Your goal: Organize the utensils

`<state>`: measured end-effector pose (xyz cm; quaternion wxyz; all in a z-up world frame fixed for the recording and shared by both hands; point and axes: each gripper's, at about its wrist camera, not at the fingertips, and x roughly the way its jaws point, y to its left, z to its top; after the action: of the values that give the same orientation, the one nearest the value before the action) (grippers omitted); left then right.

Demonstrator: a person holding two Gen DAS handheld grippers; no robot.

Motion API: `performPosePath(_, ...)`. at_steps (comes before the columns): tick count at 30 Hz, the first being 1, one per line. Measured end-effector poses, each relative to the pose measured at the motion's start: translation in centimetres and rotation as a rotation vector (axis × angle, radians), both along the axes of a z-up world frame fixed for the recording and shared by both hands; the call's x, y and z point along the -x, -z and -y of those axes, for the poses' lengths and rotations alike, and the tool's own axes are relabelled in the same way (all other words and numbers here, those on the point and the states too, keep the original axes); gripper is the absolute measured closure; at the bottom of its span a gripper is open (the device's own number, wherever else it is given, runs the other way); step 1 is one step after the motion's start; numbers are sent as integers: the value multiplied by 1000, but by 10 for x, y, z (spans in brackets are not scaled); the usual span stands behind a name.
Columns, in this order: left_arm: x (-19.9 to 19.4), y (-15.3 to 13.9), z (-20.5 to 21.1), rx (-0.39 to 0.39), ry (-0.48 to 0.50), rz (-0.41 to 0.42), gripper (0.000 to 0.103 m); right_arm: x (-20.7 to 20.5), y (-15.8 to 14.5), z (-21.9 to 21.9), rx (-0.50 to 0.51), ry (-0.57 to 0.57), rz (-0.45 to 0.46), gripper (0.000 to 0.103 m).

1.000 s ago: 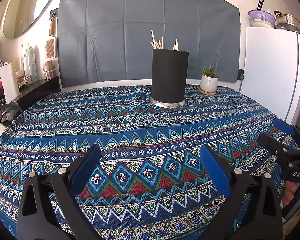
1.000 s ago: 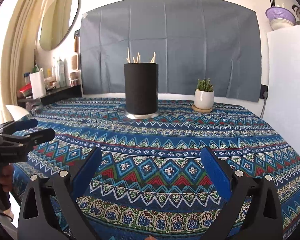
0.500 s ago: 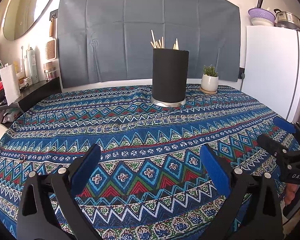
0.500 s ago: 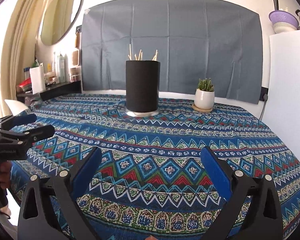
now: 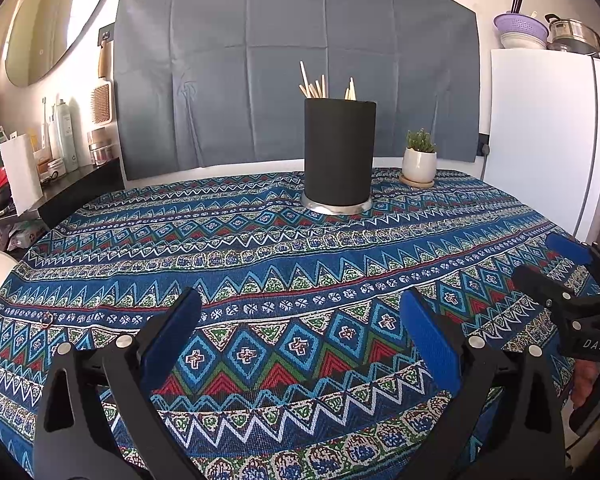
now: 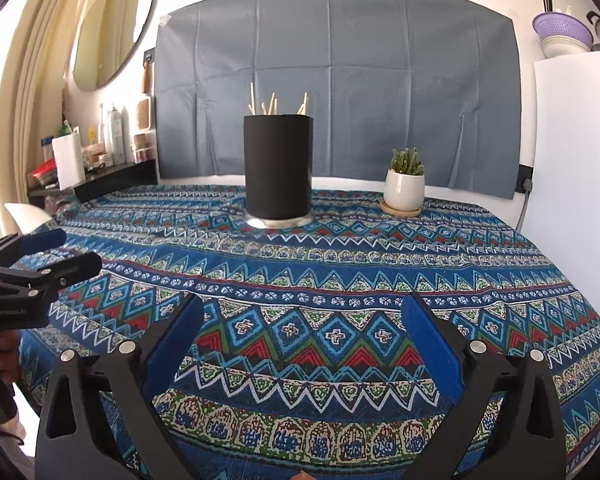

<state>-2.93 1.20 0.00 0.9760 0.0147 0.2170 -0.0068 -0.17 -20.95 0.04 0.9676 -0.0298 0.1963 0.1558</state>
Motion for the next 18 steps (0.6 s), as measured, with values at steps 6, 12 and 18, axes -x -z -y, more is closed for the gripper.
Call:
performPosePath(6, 0, 0, 3, -19, -5, 0, 6, 1, 0, -3, 28, 0, 10, 8)
performPosePath(12, 1, 0, 5, -30, -11, 3, 6, 1, 1, -6, 48, -5, 14, 8)
performPosePath(18, 1, 0, 4, -29, -10, 3, 6, 1, 0, -6, 51, -4, 15, 8)
